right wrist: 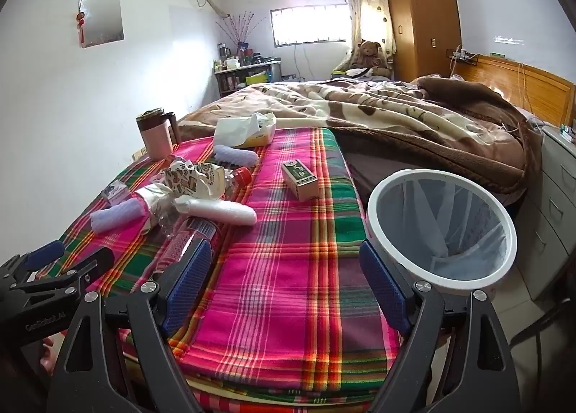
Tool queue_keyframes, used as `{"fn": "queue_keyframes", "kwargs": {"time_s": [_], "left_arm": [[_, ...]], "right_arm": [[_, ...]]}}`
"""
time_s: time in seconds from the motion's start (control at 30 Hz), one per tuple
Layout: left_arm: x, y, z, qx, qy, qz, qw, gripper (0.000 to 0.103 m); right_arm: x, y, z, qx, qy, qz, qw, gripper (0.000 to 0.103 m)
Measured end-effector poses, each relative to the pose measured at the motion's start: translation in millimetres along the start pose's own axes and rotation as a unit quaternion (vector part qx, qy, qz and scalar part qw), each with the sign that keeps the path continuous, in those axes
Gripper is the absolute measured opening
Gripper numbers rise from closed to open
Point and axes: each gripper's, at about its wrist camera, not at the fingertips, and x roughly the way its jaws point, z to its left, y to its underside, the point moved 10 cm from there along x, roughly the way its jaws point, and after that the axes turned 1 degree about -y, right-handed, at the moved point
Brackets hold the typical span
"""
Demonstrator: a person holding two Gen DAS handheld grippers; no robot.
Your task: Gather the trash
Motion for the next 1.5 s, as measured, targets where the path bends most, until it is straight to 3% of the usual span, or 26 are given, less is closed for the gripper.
{"fn": "queue_keyframes", "kwargs": {"time_s": [1.5], "left_arm": [[-7.6, 2.5, 9.3, -0.007, 0.000, -0.009, 0.9999, 0.103]], "right_arm": [[-4.1, 0.6, 8.9, -0.023, 0.016, -0.009, 1.000, 0.086]]}}
